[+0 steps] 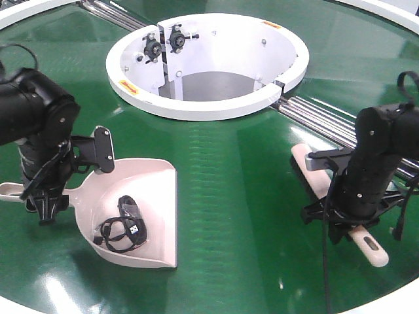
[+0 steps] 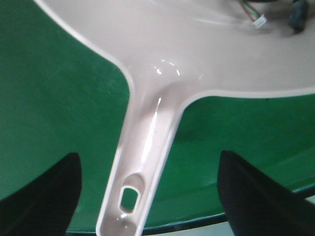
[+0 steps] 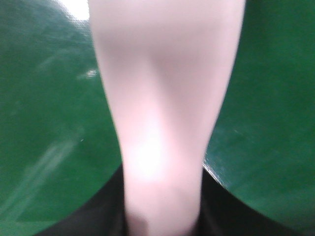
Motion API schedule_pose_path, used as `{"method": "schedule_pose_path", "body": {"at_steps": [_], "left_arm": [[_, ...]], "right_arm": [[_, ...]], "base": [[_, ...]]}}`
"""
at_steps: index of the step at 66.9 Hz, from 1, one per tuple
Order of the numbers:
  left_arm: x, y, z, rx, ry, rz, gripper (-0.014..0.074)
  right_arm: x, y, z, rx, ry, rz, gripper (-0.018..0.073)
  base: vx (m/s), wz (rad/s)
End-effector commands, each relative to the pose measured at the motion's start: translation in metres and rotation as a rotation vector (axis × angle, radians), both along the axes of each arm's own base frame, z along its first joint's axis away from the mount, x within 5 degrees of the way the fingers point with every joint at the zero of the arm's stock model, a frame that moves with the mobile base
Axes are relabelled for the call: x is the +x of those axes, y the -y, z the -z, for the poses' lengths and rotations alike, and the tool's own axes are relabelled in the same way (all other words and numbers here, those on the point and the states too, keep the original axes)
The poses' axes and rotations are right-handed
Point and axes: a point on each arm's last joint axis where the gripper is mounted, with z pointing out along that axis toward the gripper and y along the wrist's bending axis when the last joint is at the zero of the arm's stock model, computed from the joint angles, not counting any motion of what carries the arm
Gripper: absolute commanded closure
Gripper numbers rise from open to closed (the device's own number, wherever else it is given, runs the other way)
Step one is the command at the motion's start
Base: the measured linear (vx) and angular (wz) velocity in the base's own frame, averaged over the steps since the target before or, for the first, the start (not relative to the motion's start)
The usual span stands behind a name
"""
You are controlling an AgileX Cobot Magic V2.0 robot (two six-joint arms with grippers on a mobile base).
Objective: Clean and inspect green conveyor with broom and dustpan
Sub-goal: 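Lower the dustpan and brush flat and open both grippers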
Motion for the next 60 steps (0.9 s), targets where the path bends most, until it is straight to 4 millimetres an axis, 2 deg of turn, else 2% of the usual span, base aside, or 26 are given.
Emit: {"method": "schedule_pose_path", "body": {"at_steps": [1,12,31,36,45,60], "left_arm": [[-0.008,0.003,-0.033,-0.079,0.107,-0.01,0.0052],[-0.015,0.001,-0.048,-0.115,0.156,-0.009,0.0052],[-0.017,0.001,-0.053,-0.128,0.176,-0.007,0.0052],[-0.017,0.001,-0.053,-0.133,0.175,-0.008,0.0052],[-0.017,0.001,-0.053,-0.133,0.175,-0.008,0.0052],[-0.018,0.001,-0.053,-0.135,0.172,-0.01,0.0052]], "right_arm": [[0.005,0.001,-0.007,0.005,0.041,0.002,0.0481],[0.007,0.0,0.0,0.005,0.034,0.014,0.0399],[0.009,0.0,0.0,0.004,0.057,0.016,0.0109],[0.01,0.001,-0.003,-0.007,0.071,0.007,0.006],[0.009,0.003,-0.019,-0.01,0.146,-0.002,0.0006],[0.001,0.009,-0.059,-0.04,0.312,-0.034,0.0004]], "base": [[0.0,0.0],[0.0,0.0],[0.0,0.0],[0.0,0.0],[0.0,0.0],[0.0,0.0]]}}
